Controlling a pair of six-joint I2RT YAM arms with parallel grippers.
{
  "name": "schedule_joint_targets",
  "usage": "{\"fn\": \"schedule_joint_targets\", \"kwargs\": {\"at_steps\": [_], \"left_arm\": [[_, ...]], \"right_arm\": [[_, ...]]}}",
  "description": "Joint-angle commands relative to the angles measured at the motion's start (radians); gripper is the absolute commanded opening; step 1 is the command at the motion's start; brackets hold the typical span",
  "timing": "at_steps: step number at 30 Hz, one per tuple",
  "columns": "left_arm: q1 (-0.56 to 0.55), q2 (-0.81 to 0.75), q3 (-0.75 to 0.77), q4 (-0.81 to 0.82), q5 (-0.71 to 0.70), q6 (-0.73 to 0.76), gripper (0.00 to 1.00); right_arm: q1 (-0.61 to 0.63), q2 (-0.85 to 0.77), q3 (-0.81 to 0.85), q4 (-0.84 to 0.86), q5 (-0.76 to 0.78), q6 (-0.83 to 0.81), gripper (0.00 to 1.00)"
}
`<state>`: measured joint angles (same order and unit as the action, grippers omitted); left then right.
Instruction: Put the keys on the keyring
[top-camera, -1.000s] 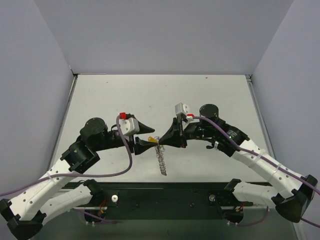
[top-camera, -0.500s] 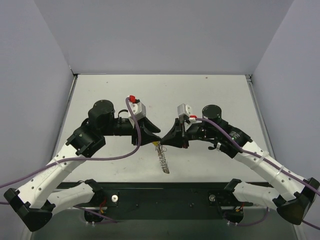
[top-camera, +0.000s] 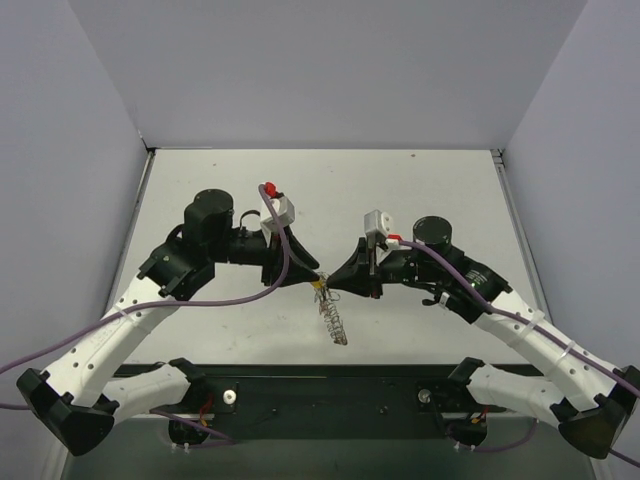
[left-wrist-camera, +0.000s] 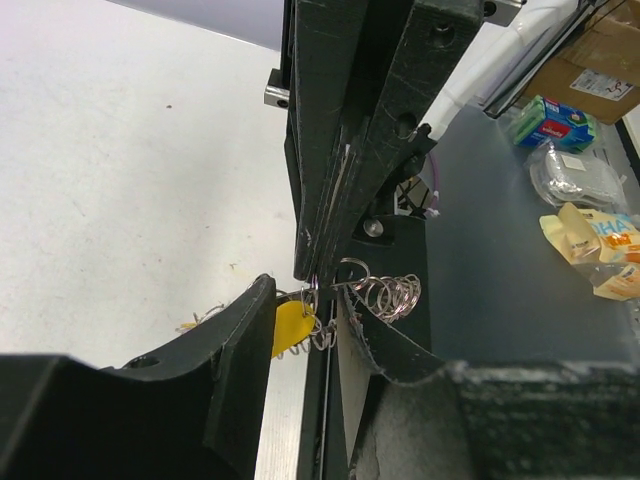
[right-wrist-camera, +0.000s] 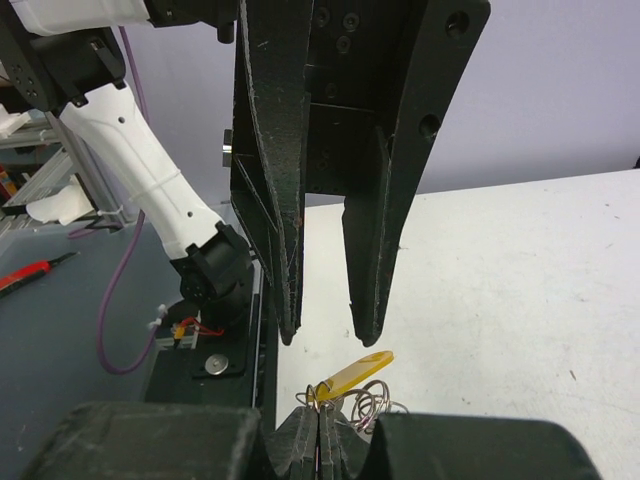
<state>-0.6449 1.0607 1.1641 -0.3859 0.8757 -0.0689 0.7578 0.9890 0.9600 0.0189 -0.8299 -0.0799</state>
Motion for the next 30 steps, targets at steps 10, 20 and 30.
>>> {"fn": "schedule_joint_targets", "kwargs": {"at_steps": [10, 20, 30], "left_arm": [[0.014, 0.002, 0.023, 0.087, 0.071, -0.035, 0.39], [0.037, 0.022, 0.023, 0.225, 0.146, -0.109, 0.39], [0.047, 0.056, 0.048, 0.263, 0.171, -0.141, 0.39]], "right_arm": [[-0.014, -0.125, -0.135, 0.433, 0.113, 0.198, 0.00], [-0.046, -0.136, -0.184, 0.650, 0.101, 0.308, 0.00], [-0.057, -0.112, -0.190, 0.743, 0.066, 0.361, 0.00]]}}
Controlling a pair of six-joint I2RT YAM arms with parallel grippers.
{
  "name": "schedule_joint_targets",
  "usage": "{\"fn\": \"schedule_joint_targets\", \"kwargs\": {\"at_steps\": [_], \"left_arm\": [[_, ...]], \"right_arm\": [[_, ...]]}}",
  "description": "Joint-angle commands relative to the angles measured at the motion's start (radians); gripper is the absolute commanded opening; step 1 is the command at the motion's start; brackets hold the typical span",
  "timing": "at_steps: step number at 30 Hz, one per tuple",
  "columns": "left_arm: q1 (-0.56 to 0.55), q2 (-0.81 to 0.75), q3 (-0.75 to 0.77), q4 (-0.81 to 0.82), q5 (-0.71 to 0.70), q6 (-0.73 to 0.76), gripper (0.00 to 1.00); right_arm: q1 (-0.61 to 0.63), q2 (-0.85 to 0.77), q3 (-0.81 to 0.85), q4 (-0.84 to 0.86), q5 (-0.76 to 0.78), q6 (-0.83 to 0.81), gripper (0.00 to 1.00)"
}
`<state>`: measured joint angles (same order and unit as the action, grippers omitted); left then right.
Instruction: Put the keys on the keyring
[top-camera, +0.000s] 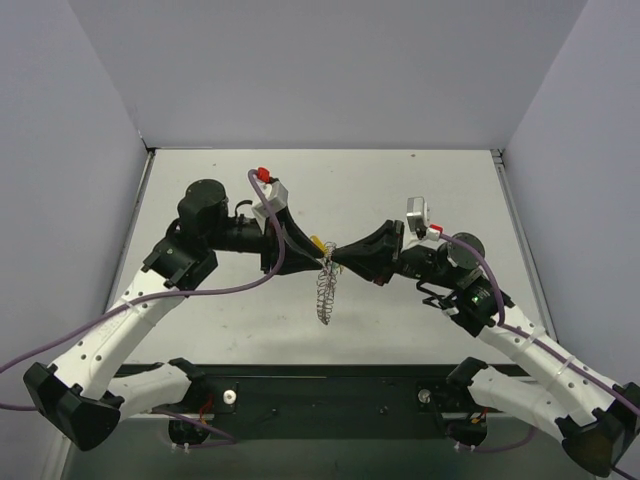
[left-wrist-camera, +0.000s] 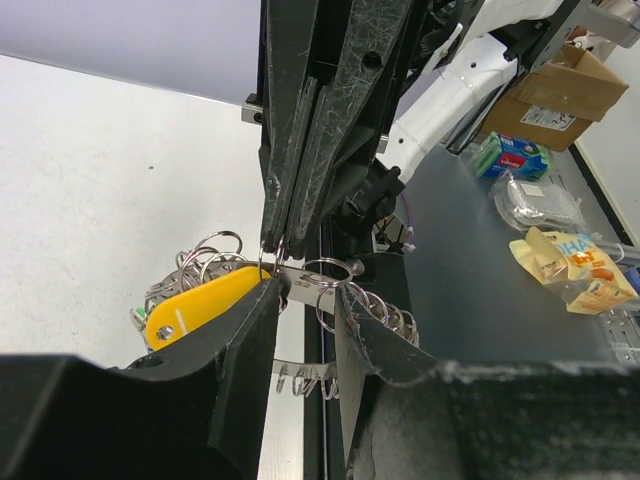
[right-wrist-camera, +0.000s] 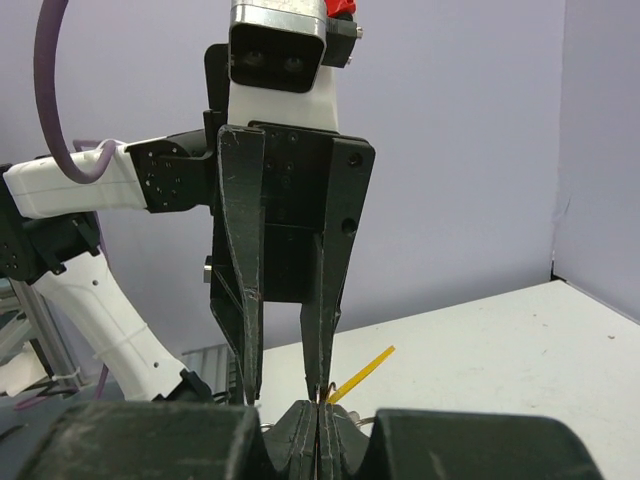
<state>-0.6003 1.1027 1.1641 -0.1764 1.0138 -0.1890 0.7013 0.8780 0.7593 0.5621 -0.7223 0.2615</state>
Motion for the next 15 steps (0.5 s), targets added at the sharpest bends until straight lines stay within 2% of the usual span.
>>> {"fn": "schedule_joint_targets", "kwargs": {"at_steps": [1, 15], "left_arm": [[0.002, 0.016, 0.051, 0.052, 0.032, -0.021, 0.39], [0.004, 0.040, 0.089, -0.001, -0.055, 0.034, 0.39]], "right_arm": [[0.001, -0.001, 0.011, 0.209, -0.042, 0.024, 0.00], [-0.002, 0.019, 0.015, 0.217, -0.066, 0.033, 0.00]]}}
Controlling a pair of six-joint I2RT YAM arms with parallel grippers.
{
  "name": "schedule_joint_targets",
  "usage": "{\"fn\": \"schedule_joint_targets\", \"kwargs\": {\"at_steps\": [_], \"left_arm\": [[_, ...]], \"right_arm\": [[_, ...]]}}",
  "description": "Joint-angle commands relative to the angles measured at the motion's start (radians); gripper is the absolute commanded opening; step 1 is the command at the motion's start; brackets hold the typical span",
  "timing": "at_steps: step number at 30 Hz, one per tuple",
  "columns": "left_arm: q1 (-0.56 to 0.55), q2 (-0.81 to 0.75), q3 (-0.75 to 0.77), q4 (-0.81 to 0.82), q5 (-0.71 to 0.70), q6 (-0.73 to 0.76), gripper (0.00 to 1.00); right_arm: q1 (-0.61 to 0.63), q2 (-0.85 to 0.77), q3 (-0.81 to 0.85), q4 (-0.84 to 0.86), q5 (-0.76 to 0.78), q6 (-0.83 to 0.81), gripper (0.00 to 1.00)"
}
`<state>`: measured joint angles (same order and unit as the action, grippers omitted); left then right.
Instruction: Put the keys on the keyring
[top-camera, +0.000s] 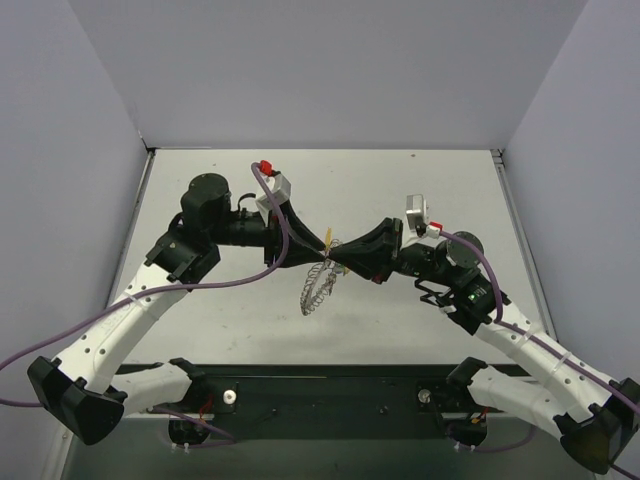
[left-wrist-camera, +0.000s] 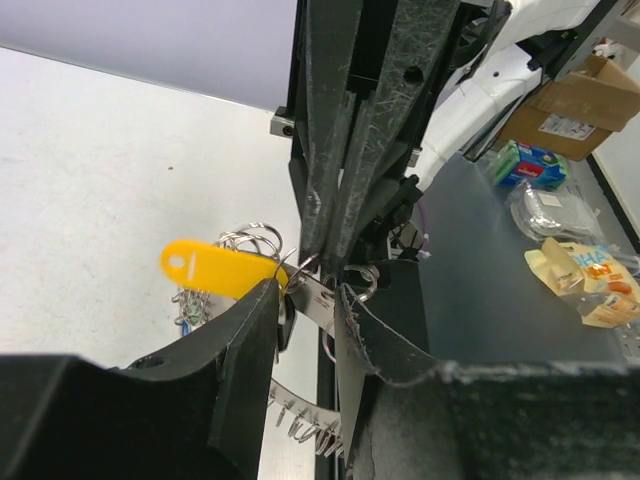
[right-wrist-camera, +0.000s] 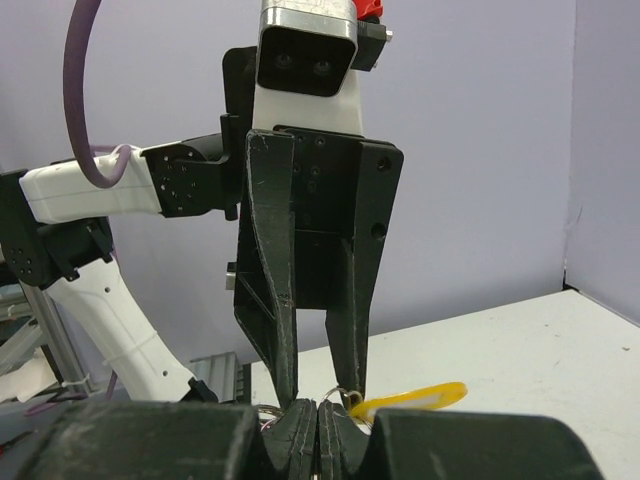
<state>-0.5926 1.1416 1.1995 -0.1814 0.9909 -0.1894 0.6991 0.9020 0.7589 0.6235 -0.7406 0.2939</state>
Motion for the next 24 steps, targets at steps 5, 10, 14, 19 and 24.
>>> {"fn": "schedule_joint_targets", "kwargs": {"at_steps": [5, 10, 14, 19, 24], "left_arm": [[0.001, -0.016, 0.049, 0.010, -0.032, 0.057, 0.42], [0.001, -0.026, 0.040, 0.039, -0.001, 0.067, 0.44], [0.001, -0.014, 0.046, 0.039, 0.032, 0.067, 0.40], [-0.003, -0.011, 0.048, 0.037, 0.071, 0.070, 0.33], [-0.009, -0.011, 0.048, 0.019, 0.080, 0.085, 0.24]], "right_arm": [[0.000, -0.005, 0.019, 0.140, -0.060, -0.010, 0.00], [0.000, -0.006, 0.026, 0.124, -0.075, -0.018, 0.00], [0.002, -0.006, 0.028, 0.117, -0.077, -0.025, 0.00], [0.000, -0.005, 0.031, 0.102, -0.072, -0.032, 0.00], [-0.001, -0.006, 0.031, 0.101, -0.071, -0.032, 0.00]]}}
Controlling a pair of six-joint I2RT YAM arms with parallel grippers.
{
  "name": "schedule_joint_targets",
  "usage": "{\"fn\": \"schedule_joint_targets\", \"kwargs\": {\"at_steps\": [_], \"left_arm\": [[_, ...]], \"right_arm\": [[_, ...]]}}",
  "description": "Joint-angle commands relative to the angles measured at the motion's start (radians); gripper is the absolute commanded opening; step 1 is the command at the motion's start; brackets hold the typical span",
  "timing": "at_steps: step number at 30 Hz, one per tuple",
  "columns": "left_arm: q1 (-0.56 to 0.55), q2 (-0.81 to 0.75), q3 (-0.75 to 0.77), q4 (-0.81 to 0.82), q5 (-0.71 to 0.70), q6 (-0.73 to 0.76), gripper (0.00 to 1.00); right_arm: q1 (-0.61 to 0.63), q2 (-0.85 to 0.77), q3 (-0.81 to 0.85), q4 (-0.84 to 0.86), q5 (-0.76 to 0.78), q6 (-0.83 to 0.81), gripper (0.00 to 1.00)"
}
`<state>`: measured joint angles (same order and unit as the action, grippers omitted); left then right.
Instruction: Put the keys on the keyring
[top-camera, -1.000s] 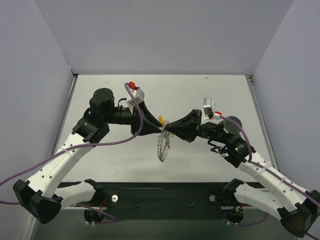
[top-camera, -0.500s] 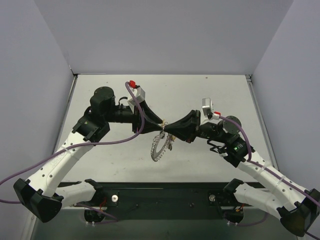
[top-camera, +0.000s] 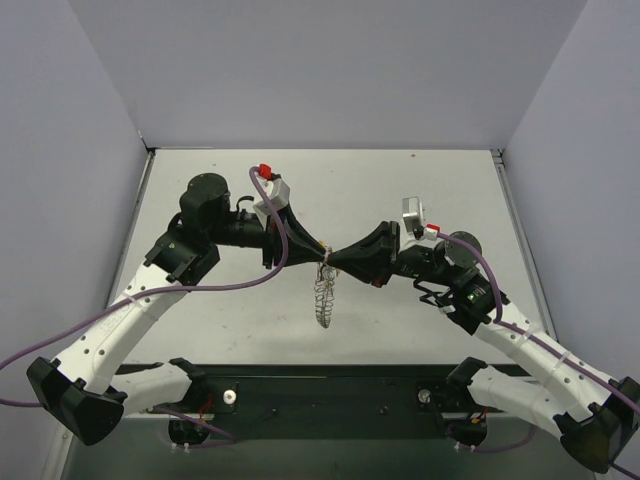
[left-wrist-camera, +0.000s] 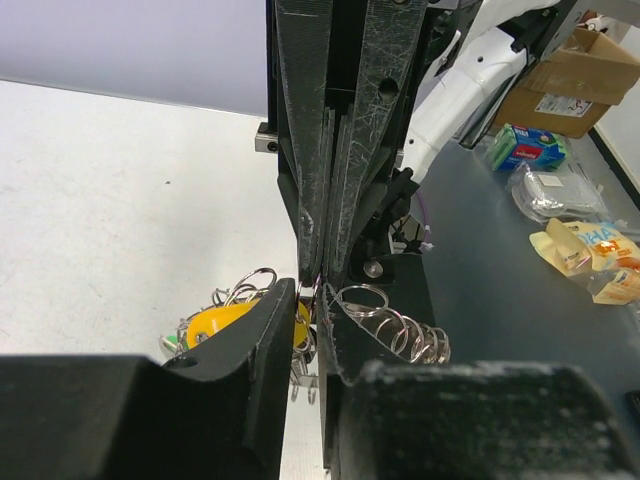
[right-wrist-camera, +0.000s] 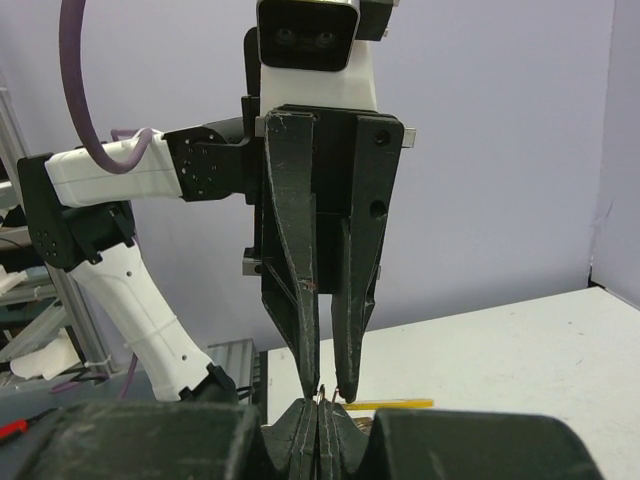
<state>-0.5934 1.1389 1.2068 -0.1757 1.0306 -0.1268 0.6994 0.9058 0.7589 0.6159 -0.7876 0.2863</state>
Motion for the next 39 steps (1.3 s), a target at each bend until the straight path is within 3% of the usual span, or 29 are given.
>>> {"fn": "schedule_joint_targets", "kwargs": {"at_steps": [1, 7, 13, 14, 25, 27, 28, 31, 39], "left_arm": [[-0.009, -0.007, 0.042, 0.007, 0.042, 0.029, 0.24], [-0.035, 0.019, 0.076, -0.080, 0.017, 0.084, 0.16], [-0.051, 0.030, 0.096, -0.142, -0.017, 0.122, 0.15], [-0.052, 0.032, 0.096, -0.149, -0.018, 0.121, 0.20], [-0.063, 0.028, 0.094, -0.165, -0.033, 0.161, 0.27], [-0.063, 0.028, 0.096, -0.169, -0.035, 0.162, 0.23], [-0.063, 0.032, 0.097, -0.173, -0.040, 0.164, 0.13], [-0.063, 0.038, 0.103, -0.185, -0.040, 0.170, 0.00], [-0.083, -0.005, 0.097, -0.168, -0.197, 0.148, 0.00]], "right_arm": [[-0.001, -0.010, 0.033, 0.110, -0.024, -0.024, 0.00], [-0.001, -0.004, 0.036, 0.107, -0.024, -0.022, 0.00], [-0.001, -0.007, 0.036, 0.102, -0.024, -0.026, 0.00], [-0.001, -0.005, 0.036, 0.102, -0.024, -0.026, 0.00], [-0.003, -0.007, 0.037, 0.094, -0.025, -0.029, 0.00], [-0.003, -0.007, 0.036, 0.094, -0.022, -0.032, 0.00], [-0.003, -0.008, 0.036, 0.094, -0.021, -0.030, 0.00], [-0.001, -0.010, 0.034, 0.093, -0.018, -0.033, 0.00], [-0.012, -0.010, 0.031, 0.061, 0.051, -0.042, 0.00]]}}
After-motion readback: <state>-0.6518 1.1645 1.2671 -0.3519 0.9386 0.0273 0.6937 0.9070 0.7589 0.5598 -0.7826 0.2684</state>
